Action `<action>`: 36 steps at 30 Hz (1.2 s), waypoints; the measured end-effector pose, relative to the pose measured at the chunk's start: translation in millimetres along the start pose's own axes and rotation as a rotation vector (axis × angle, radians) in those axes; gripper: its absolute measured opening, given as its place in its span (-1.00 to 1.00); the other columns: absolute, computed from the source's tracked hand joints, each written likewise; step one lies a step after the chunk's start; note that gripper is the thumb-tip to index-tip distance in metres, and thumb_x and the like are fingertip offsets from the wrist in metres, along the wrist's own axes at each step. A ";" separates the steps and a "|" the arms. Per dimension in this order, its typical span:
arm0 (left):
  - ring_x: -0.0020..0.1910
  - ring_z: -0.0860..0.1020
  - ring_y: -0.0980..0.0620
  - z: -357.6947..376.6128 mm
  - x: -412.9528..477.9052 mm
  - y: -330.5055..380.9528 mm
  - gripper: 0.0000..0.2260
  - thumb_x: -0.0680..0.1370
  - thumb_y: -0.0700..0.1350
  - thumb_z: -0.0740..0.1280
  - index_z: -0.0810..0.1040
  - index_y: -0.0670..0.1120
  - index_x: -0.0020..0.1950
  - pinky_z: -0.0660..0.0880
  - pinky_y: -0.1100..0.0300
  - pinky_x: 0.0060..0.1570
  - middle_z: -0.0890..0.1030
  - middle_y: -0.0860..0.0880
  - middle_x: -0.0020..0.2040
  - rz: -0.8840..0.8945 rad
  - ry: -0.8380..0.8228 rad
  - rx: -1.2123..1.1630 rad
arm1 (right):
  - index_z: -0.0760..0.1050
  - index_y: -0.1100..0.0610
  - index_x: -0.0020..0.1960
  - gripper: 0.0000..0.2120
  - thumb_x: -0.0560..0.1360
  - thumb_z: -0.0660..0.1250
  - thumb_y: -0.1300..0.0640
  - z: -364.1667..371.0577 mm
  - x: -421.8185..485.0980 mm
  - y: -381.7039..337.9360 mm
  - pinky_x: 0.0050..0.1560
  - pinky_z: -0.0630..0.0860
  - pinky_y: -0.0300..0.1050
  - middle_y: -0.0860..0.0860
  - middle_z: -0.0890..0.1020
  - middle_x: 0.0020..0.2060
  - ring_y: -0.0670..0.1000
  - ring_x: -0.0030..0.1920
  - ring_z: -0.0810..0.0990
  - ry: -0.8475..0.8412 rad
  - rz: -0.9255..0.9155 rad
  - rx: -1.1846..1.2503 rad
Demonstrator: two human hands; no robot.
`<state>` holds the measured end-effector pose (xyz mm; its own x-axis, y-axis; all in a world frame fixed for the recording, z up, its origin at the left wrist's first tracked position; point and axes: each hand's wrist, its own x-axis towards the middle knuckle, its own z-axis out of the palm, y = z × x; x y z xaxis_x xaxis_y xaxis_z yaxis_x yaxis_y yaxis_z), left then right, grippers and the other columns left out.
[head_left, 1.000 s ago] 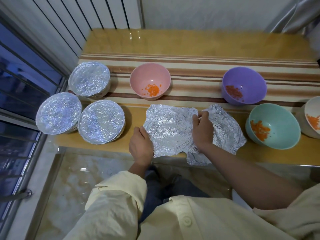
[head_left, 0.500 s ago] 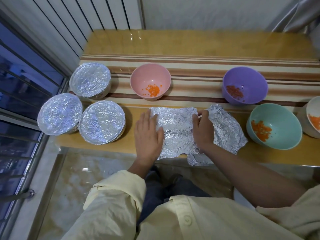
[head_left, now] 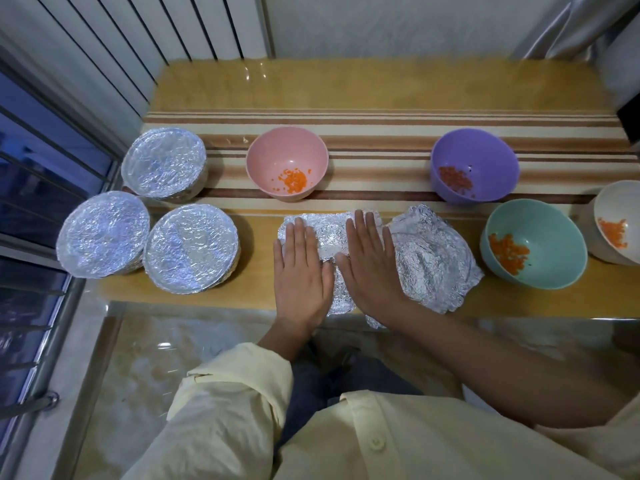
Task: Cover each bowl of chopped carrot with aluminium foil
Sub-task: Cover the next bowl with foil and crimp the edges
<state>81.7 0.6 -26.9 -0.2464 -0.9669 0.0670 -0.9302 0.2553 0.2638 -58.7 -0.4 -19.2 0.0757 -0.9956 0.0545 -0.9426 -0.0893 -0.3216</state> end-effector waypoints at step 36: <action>0.15 0.51 -0.12 4.1 7.2 -24.7 -0.61 0.72 0.06 0.00 0.49 -0.15 0.25 0.28 0.19 0.05 0.56 -0.05 0.07 -0.737 0.073 -0.785 | 0.10 0.12 0.53 -0.50 0.65 0.09 0.00 0.4 3.8 22.5 0.19 0.19 -0.33 -0.02 0.33 0.38 -0.09 0.32 0.31 -0.097 0.544 0.927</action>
<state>101.8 -12.6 -36.9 0.3437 -0.8864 -0.3101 -0.4022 -0.4373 0.8044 -79.5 -6.2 -26.6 -0.2154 -0.9020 -0.3742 -0.2474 0.4211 -0.8726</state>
